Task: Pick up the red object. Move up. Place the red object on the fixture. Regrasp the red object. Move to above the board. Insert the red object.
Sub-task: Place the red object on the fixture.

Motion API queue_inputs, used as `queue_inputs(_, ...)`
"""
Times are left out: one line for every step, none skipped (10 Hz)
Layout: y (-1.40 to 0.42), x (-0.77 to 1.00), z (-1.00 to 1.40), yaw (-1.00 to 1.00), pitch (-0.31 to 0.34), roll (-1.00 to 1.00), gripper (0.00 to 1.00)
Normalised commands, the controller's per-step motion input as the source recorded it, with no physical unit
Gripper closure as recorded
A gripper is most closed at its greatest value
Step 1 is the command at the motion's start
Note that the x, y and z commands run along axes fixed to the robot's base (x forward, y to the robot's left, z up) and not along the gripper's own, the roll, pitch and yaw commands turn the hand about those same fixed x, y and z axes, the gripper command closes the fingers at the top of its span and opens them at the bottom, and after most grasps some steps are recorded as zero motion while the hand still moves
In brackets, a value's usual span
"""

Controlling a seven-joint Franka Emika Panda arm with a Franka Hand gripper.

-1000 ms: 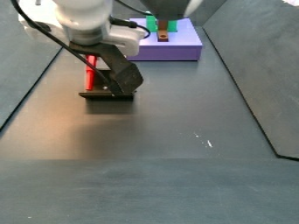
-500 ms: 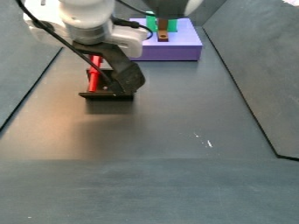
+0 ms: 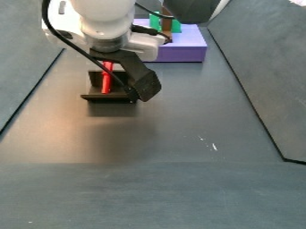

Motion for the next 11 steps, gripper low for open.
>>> queue_inputs(-0.1, 0.0, -0.07, 0.1, 0.0, 0.3, 1.0)
queue_inputs(-0.05, 0.03, -0.13, 0.12, 0.0, 0.26, 1.0)
queue_inputs(-0.14, 0.13, -0.07, 0.2, 0.009, 0.33, 1.0)
queue_inputs(-0.04, 0.15, -0.09, 0.25, 0.063, 0.16, 1.0)
queue_inputs(0.0, 0.0, -0.12, 0.12, 0.003, 0.07, 1.0)
queue_inputs(0.0, 0.0, -0.11, 0.03, 0.0, 0.0, 1.0)
queue_inputs(0.0, 0.0, -0.07, 0.0, -0.009, -0.11, 1.0)
queue_inputs(0.05, -0.05, 0.0, 0.0, -0.063, -0.36, 1.0)
queue_inputs(0.08, -0.07, 0.0, 0.0, -0.037, -0.43, 1.0)
queue_inputs(0.11, -0.09, 0.0, 0.0, -0.094, -0.53, 1.0)
queue_inputs(0.06, -0.08, -0.01, 0.0, -0.051, -0.38, 1.0)
